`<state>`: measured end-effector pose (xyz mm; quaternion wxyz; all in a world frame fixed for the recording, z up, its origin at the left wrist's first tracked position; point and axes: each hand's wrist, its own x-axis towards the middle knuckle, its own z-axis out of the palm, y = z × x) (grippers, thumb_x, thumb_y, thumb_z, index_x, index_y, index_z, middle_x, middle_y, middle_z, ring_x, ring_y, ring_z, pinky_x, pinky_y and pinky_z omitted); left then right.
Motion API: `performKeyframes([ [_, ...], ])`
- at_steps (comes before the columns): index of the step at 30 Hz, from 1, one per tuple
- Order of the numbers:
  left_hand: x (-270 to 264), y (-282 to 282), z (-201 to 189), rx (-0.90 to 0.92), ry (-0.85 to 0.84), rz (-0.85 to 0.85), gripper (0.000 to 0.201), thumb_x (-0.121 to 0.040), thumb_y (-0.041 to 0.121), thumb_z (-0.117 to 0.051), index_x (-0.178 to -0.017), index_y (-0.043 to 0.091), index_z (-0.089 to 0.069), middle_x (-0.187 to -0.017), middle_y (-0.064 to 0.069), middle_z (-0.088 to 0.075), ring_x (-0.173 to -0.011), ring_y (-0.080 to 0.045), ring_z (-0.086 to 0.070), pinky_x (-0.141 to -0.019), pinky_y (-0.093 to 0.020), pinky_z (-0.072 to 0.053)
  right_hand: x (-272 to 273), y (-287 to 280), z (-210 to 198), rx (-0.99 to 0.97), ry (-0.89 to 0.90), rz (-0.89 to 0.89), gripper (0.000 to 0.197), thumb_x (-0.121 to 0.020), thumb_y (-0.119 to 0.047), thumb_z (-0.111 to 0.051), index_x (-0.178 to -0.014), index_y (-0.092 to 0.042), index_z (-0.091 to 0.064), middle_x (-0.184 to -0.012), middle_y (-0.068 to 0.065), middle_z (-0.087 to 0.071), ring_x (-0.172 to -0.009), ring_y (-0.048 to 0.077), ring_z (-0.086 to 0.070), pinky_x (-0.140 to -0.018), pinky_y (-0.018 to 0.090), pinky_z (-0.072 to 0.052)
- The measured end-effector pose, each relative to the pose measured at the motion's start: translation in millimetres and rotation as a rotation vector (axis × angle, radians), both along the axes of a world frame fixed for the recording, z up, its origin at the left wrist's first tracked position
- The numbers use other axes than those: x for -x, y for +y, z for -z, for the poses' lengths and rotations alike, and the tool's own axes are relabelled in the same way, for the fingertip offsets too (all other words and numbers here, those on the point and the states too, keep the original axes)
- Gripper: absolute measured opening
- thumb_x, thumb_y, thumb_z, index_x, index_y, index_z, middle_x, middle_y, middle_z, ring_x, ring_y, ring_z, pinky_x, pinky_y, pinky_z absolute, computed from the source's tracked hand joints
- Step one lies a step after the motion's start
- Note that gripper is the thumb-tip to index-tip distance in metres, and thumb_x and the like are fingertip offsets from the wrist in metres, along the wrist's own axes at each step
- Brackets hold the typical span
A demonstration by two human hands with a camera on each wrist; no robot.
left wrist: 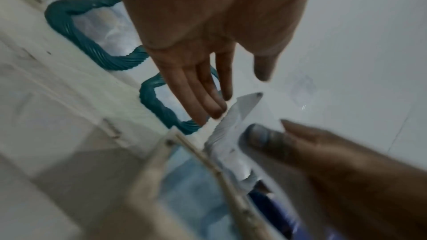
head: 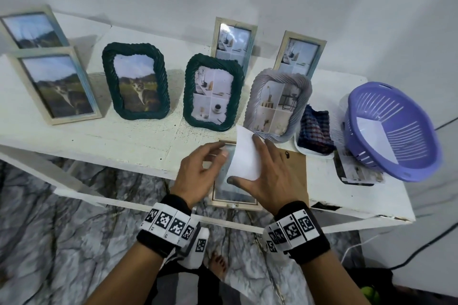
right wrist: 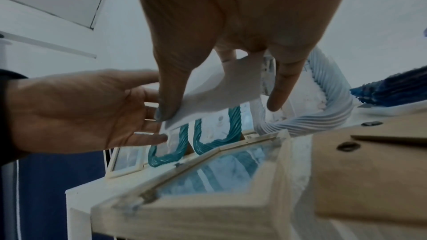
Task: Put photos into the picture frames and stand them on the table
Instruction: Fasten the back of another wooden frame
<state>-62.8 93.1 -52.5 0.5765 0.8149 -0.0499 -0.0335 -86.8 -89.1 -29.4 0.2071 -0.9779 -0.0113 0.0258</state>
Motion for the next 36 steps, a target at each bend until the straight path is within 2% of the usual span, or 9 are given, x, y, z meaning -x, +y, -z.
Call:
performKeyframes([
  [4, -3, -10, -14, 0.135, 0.071, 0.153, 0.030, -0.092, 0.020, -0.066, -0.121, 0.028, -0.063, -0.094, 0.001, -0.073, -0.090, -0.020, -0.068, -0.085, -0.042, -0.057, 10, 1, -8, -0.179, 0.002, 0.027, 0.103, -0.073, -0.064, -0.069, -0.153, -0.034, -0.011, -0.162, 0.000, -0.005, -0.144, 0.016, -0.019, -0.103, 0.016, -0.022],
  [6, -7, -12, -17, 0.184, 0.084, 0.132, 0.031, -0.093, 0.014, -0.065, -0.122, 0.023, -0.062, -0.093, 0.000, -0.075, -0.088, -0.023, -0.069, -0.084, -0.046, -0.056, 15, -5, -3, -0.290, -0.153, 0.117, 0.088, -0.080, -0.061, -0.064, -0.150, -0.040, -0.015, -0.160, -0.007, -0.018, -0.134, 0.009, -0.035, -0.101, 0.027, -0.038],
  [10, -13, -15, -20, 0.271, 0.130, 0.096, 0.035, -0.091, 0.008, -0.066, -0.120, 0.025, -0.056, -0.082, -0.001, -0.074, -0.078, -0.017, -0.065, -0.076, -0.032, -0.053, 24, -15, 4, -1.186, -0.212, 0.372, 0.074, -0.091, -0.006, -0.062, -0.148, -0.035, -0.024, -0.116, 0.003, -0.068, -0.100, 0.020, -0.066, -0.091, 0.050, -0.053],
  [13, -11, -22, -20, 0.131, 0.080, 0.076, 0.030, -0.089, 0.014, -0.069, -0.114, 0.025, -0.056, -0.096, 0.007, -0.069, -0.087, -0.009, -0.063, -0.076, -0.018, -0.049, 30, -15, 0, -1.366, -0.199, 0.461, 0.063, -0.093, 0.003, -0.055, -0.142, -0.034, -0.039, -0.093, 0.014, -0.072, -0.089, 0.026, -0.065, -0.082, 0.043, -0.054],
  [17, -3, -34, -21, 0.040, -0.015, 0.182, 0.017, -0.091, 0.034, -0.065, -0.103, 0.023, -0.066, -0.115, 0.006, -0.056, -0.110, -0.005, -0.054, -0.078, -0.005, -0.044, 35, -10, -4, -1.369, -0.242, 0.467, 0.048, -0.093, -0.005, -0.057, -0.135, -0.029, -0.049, -0.093, 0.011, -0.073, -0.086, 0.022, -0.068, -0.075, 0.038, -0.054],
  [23, 8, -57, -28, 0.356, 0.320, 0.362, 0.038, -0.103, 0.035, -0.039, -0.119, 0.012, -0.066, -0.111, 0.002, -0.073, -0.107, -0.011, -0.066, -0.086, -0.020, -0.052, 43, -12, -5, -1.221, -0.246, 0.392, 0.037, -0.096, -0.010, -0.053, -0.133, -0.012, -0.050, -0.105, 0.004, -0.074, -0.097, 0.024, -0.069, -0.076, 0.033, -0.057],
  [27, 7, -78, -21, 0.305, 0.314, 0.260, 0.026, -0.103, 0.027, -0.046, -0.115, 0.018, -0.066, -0.107, -0.031, -0.062, -0.093, -0.032, -0.066, -0.078, -0.050, -0.058, 45, -41, 0, -0.933, -0.269, 0.335, 0.032, -0.094, -0.011, -0.059, -0.124, -0.025, -0.059, -0.106, -0.004, -0.073, -0.097, 0.013, -0.069, -0.078, 0.032, -0.056],
  [33, -4, -133, -13, 0.244, 0.258, 0.097, 0.023, -0.096, 0.010, -0.054, -0.093, 0.023, -0.072, -0.094, 0.004, -0.074, -0.093, -0.024, -0.068, -0.082, -0.045, -0.055, 43, -131, -15, -0.593, -0.294, 0.254, 0.030, -0.092, -0.013, -0.062, -0.122, -0.017, -0.063, -0.106, -0.004, -0.071, -0.091, 0.008, -0.067, -0.078, 0.026, -0.054],
  [36, -9, -167, -7, 0.200, 0.231, 0.057, 0.022, -0.096, 0.008, -0.053, -0.096, 0.021, -0.072, -0.098, 0.005, -0.074, -0.093, -0.015, -0.068, -0.083, -0.036, -0.055, 38, -193, -16, -0.127, -0.476, 0.313, 0.033, -0.086, -0.017, -0.069, -0.118, -0.009, -0.065, -0.103, 0.008, -0.070, -0.092, 0.027, -0.062, -0.081, 0.036, -0.050],
])
